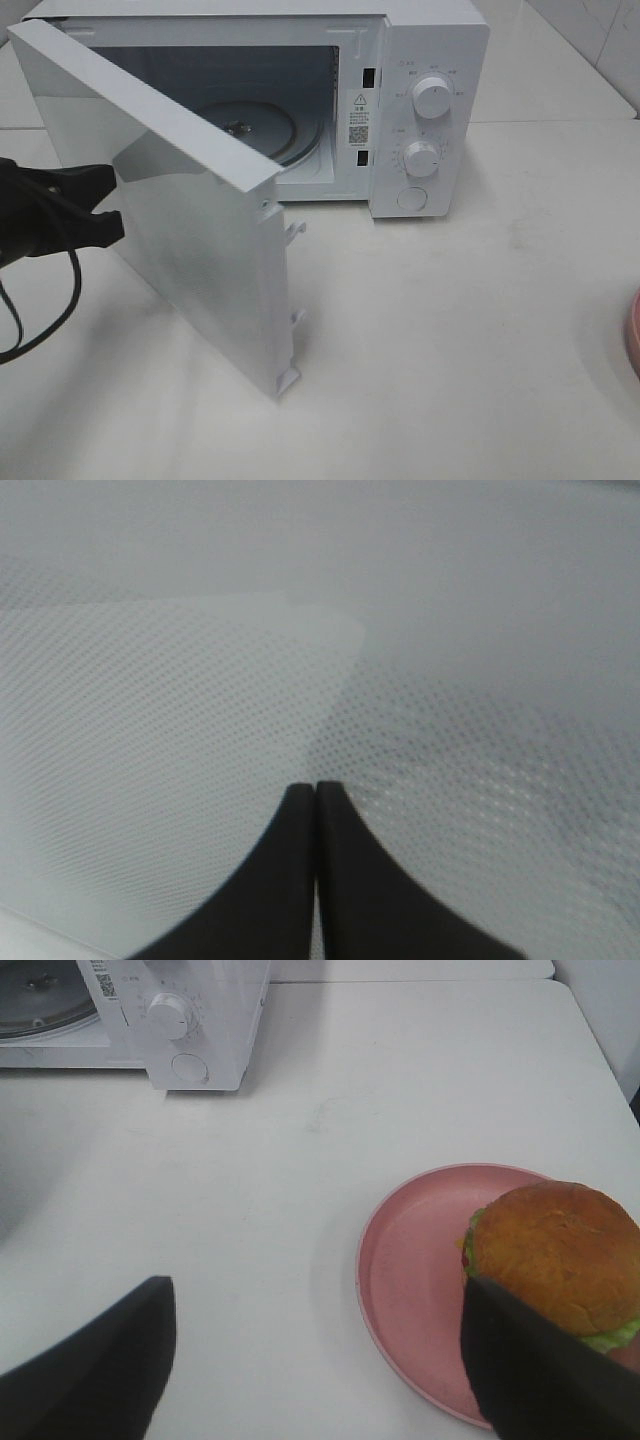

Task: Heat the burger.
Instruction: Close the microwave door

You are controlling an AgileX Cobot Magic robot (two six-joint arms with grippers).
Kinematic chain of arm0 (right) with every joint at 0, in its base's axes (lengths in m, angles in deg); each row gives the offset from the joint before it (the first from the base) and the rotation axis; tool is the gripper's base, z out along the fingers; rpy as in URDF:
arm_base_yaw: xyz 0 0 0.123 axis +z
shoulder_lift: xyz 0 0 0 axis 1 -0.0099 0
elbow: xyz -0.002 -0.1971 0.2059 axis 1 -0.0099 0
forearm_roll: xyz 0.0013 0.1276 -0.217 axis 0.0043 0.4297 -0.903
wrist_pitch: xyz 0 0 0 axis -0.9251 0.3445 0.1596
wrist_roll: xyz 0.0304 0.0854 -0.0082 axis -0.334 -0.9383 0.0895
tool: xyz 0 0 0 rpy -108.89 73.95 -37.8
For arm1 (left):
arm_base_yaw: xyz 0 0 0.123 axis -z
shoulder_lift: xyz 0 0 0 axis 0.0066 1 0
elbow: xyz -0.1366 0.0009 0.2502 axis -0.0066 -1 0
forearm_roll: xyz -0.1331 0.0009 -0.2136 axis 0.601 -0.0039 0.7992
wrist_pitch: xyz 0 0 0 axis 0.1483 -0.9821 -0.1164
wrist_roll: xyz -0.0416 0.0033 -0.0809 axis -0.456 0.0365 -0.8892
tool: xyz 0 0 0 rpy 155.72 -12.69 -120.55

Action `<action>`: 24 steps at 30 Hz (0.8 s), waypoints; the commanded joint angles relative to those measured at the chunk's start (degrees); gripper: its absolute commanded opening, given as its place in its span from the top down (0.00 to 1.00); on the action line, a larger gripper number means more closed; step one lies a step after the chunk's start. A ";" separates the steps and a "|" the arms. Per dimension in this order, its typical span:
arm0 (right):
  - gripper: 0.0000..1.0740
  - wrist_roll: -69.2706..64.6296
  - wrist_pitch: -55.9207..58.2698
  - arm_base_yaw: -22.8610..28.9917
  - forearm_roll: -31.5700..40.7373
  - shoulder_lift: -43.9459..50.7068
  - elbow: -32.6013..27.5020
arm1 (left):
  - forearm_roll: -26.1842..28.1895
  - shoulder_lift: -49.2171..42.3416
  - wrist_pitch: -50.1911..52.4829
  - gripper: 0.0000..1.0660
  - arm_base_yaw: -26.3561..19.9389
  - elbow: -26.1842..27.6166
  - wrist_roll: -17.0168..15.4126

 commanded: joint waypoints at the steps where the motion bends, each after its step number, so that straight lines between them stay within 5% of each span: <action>1: 0.30 0.74 -0.29 -0.29 -0.11 1.43 -0.17 | 2.92 1.09 0.57 1.00 2.29 1.49 1.26; 6: 0.30 0.74 -0.29 -0.29 -0.11 1.43 -0.17 | 8.37 4.70 -0.11 1.00 7.39 5.44 3.15; 24: 0.30 0.74 -0.29 -0.29 -0.11 1.43 -0.17 | 14.44 12.03 -12.55 1.00 13.81 22.29 4.13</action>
